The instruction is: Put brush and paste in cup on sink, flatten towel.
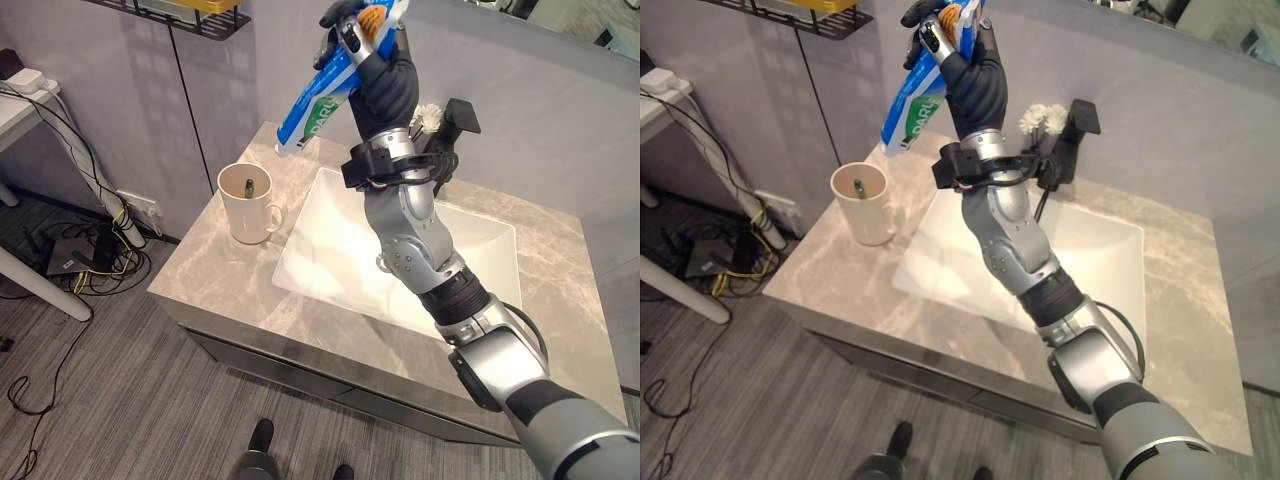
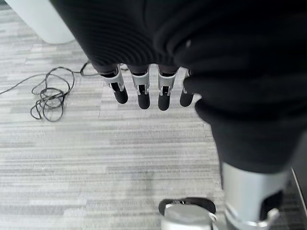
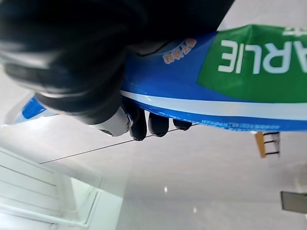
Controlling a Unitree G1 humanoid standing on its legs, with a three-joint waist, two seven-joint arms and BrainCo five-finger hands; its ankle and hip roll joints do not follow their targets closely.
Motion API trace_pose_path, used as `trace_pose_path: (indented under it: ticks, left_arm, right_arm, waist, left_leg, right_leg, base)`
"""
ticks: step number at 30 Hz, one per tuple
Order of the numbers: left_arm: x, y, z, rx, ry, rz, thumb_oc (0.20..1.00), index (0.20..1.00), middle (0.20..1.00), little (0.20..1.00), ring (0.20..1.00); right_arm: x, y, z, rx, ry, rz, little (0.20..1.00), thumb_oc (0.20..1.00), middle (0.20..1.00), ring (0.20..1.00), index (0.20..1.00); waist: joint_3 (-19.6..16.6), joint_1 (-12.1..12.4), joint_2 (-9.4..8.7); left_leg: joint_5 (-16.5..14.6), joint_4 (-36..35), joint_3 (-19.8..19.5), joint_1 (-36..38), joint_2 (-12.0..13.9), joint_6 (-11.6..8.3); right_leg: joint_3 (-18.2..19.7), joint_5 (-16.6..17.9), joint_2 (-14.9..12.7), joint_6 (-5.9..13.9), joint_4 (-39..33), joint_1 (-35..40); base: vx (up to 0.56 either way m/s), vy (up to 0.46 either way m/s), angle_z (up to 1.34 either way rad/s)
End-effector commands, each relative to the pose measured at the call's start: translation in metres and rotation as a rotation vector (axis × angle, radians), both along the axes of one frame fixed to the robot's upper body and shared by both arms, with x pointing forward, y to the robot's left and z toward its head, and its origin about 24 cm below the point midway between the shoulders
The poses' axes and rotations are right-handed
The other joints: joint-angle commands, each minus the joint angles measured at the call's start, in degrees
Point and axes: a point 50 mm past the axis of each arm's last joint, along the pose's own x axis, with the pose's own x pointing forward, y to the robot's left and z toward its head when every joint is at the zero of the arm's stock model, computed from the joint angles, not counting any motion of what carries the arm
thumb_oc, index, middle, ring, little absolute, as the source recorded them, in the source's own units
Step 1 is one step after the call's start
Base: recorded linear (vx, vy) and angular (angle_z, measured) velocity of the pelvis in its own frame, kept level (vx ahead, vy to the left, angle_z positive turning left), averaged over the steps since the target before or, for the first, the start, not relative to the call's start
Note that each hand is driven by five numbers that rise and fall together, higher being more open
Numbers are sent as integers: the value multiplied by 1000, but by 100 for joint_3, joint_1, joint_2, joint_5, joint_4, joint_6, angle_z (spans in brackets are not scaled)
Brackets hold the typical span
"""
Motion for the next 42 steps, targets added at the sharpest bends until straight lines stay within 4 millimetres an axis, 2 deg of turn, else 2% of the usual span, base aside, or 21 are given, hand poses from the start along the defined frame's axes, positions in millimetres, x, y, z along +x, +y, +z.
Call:
trace_pose_path:
  ticks: [1, 3, 5, 14, 31, 42]
  left_arm:
    - [0, 11, 2, 26, 41, 1, 1000, 1000, 1000, 1000, 1000]
    - [3, 13, 3, 28, 31, 8, 1000, 1000, 1000, 1000, 1000]
    - [18, 13, 6, 27, -23, 22, 1000, 1000, 1000, 1000, 1000]
    - [38, 5, 7, 13, -77, -43, 1000, 1000, 1000, 1000, 1000]
    - [49, -2, 7, 9, -89, -103, 1000, 1000, 1000, 1000, 1000]
    - [56, -13, 7, -28, -125, -134, 1000, 1000, 1000, 1000, 1000]
  right_arm:
    - [-12, 8, 45, -4, -175, -9, 200, 200, 200, 200, 200]
    - [-11, 8, 45, -1, -170, -14, 200, 200, 200, 200, 200]
    - [-10, 9, 46, -9, -167, -24, 200, 200, 200, 200, 200]
    - [-6, 6, 50, -10, -164, -72, 200, 200, 200, 200, 200]
    - [2, -6, 37, -32, -120, -117, 200, 200, 200, 200, 200]
    - [7, -18, 26, -51, -88, -144, 200, 200, 200, 200, 200]
  waist:
    - [-45, 34, -32]
    - [-42, 46, -53]
    - [-12, 94, -91]
    - [62, 215, -99]
    - [108, 321, -55]
    - [149, 304, -29]
  left_leg:
    - [-119, 18, 315, 150, 78, 41]
    - [-113, 18, 287, 108, 77, 37]
    - [-87, 18, 191, 18, 55, 30]
    - [-46, 18, -55, -119, -18, 33]
    - [-7, 18, -519, -205, -154, 36]
    - [-37, 18, -515, -211, -188, 63]
  right_leg:
    - [174, 778, -358, 231, -9, -343]
    - [151, 777, -363, 235, -9, -362]
    - [82, 790, -385, 237, -9, -392]
    - [-140, 743, -414, 249, -9, -335]
    - [-622, 605, -453, 243, 60, -53]
    - [-640, 603, -472, 253, 85, -51]
  base:
    - [0, 0, 0]
    - [-4, 8, 4]
    - [19, 23, 7]
    - [31, 7, 10]
    - [41, -5, 17]
    - [9, 1, 5]
